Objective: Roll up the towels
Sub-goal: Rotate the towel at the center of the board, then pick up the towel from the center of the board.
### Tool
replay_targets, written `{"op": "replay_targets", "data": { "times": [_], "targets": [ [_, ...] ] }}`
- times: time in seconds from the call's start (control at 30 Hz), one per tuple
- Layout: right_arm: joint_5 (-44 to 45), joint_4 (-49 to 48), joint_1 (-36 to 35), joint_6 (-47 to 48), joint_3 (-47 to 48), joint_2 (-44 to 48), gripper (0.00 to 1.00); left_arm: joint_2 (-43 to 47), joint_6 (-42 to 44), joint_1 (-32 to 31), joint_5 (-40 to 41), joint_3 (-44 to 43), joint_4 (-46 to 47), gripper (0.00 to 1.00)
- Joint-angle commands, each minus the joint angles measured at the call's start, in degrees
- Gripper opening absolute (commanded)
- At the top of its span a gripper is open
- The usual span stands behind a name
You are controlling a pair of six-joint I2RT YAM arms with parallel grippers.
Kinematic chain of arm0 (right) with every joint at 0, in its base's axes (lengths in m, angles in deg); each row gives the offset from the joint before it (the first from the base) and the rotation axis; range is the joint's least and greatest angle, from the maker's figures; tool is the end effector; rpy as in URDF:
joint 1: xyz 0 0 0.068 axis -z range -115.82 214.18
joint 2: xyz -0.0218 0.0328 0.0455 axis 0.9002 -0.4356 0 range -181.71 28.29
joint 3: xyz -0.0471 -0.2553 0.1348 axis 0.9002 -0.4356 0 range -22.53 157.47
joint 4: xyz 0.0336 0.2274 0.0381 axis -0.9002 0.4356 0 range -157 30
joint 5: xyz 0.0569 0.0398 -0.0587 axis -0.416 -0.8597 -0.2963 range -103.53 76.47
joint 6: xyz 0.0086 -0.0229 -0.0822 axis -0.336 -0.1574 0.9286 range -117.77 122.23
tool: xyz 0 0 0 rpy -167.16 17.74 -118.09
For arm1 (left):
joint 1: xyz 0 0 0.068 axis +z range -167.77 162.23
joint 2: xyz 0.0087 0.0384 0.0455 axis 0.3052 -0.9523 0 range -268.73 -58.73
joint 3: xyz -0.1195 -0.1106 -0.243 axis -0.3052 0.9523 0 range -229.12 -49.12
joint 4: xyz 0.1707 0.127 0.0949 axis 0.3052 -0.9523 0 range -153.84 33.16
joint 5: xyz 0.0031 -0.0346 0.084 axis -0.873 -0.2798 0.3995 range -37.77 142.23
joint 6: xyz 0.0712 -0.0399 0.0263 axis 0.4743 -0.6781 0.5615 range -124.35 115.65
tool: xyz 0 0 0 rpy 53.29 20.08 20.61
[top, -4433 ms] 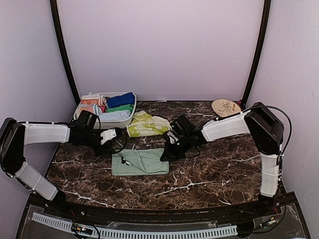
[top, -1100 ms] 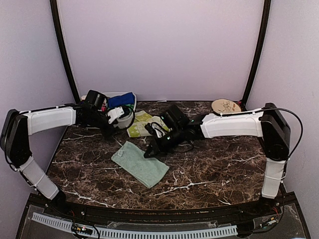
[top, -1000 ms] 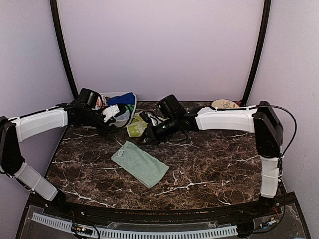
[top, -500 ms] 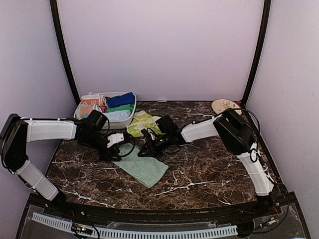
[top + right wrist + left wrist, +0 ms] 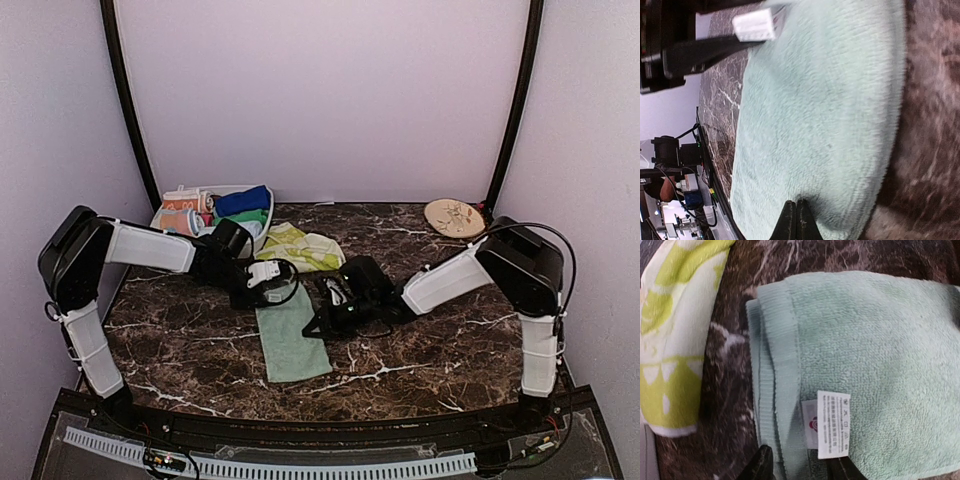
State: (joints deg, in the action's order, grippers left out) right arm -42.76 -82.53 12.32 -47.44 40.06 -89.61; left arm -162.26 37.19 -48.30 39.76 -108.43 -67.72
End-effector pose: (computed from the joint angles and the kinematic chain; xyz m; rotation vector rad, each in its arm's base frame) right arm 0.2378 0.3626 0.1330 -0.3699 2.6099 1.3813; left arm 0.3074 -0.2002 0.1622 1.5458 1.9781 -0.1972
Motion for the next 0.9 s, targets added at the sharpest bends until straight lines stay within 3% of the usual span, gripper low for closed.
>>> {"op": "replay_targets", "data": {
  "times": [0.0, 0.1, 0.2, 0.37, 0.43, 0.57, 0.73, 0.87],
  "targets": [
    [4.98, -4.85, -2.96, -3.8, -4.66, 5.63, 0.0, -3.31, 0.35, -3.22, 0.51, -6.03, 3.49, 0.38],
    [5.04, -2.59, -1.93, -2.51, -4.48, 8.35, 0.01, -2.77, 1.86, -3.93, 0.3, -8.67, 3.04, 0.45],
    [2.98, -1.27, 0.83, -0.95, -2.33, 8.94, 0.02, 0.48, 2.04, -3.94, 3.37, -9.07, 3.54, 0.63],
    [-3.61, 2.24, 4.17, 2.41, 8.91, 2.63, 0.03, 10.41, 1.6, -3.65, 5.91, -6.56, 3.58, 0.84],
    [-7.11, 3.57, 4.91, 3.08, 13.93, -1.57, 0.03, 13.6, 0.33, -3.12, 4.94, -6.67, 0.94, 0.88],
    [-9.35, 5.25, 6.92, 3.27, 20.01, -8.78, 0.02, 15.65, -1.09, -2.79, -0.93, -7.08, -6.81, 0.88],
    [-8.94, 5.67, 9.72, 2.24, 21.9, -14.08, 0.0, 18.15, 1.88, -3.51, -13.98, -3.46, -14.98, 0.77],
    [-4.18, 1.93, 11.68, -0.49, 18.56, -14.24, 0.0, 18.7, 7.8, -8.84, -17.71, 0.7, -19.9, 0.71]
  ]
}}
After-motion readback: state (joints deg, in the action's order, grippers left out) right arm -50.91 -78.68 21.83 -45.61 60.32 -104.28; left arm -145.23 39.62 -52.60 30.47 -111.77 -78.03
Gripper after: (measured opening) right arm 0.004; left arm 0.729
